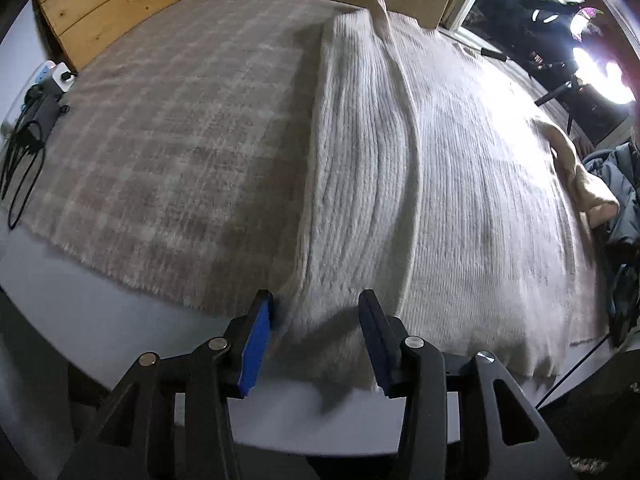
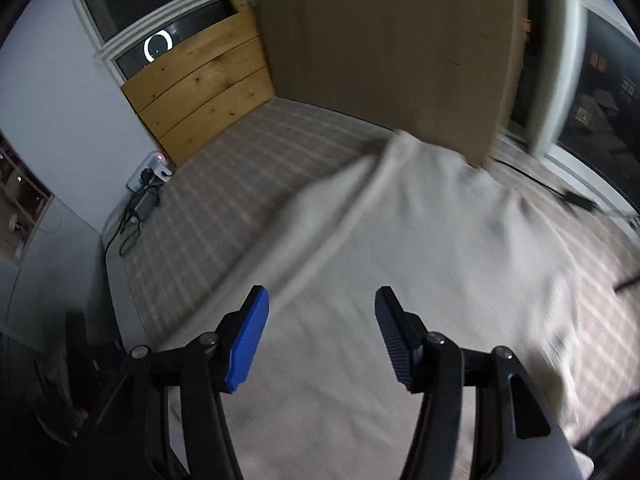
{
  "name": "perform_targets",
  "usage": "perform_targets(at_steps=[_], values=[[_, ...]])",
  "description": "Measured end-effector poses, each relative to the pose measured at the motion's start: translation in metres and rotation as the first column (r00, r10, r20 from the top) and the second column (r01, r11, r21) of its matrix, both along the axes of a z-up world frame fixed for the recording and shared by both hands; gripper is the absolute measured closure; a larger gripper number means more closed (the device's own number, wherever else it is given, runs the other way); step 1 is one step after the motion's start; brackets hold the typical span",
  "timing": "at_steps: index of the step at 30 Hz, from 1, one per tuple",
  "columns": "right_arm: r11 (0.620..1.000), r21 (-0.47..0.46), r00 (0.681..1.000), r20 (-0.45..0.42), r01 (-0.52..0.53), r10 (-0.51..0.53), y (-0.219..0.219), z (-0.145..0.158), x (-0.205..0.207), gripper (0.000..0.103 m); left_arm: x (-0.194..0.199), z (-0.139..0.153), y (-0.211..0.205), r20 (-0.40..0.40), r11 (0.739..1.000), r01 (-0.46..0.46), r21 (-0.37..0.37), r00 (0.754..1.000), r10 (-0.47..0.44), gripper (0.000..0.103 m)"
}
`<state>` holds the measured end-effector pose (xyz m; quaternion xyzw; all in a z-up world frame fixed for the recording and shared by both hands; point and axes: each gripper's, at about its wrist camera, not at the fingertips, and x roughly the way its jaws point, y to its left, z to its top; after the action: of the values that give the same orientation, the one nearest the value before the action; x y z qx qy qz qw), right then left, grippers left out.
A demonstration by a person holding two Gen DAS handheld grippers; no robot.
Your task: Fold clothes
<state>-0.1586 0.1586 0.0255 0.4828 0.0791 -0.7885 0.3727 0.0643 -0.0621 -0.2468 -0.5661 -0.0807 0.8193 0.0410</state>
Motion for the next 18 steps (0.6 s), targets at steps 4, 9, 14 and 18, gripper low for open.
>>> perform_targets(at_steps=[4,9,14,18], values=[[0.999,0.039,1.0,0.017,0.024,-0.024,-0.074,-0.017,-0.046,0.048,-0.002,-0.003,0.001,-0.015,0.999,0.036,0.015,0.999,-0.036,0.068],[0.985,0.151,0.985,0.137,0.088,-0.109,-0.15,-0.069,-0.104,0.048,-0.001,-0.003,-0.004,0.001,0.986,0.134,0.099,0.991,-0.135,0.091],[0.951,0.294,0.969,0.189,0.099,-0.16,-0.194,-0.115,-0.124,0.048,-0.008,-0.001,-0.008,-0.011,0.967,0.217,0.133,0.976,-0.218,0.092],[0.895,0.437,0.977,0.134,0.091,-0.164,-0.21,-0.136,-0.12,0.048,-0.017,0.007,-0.016,-0.026,0.956,0.251,0.151,0.968,-0.25,0.092]])
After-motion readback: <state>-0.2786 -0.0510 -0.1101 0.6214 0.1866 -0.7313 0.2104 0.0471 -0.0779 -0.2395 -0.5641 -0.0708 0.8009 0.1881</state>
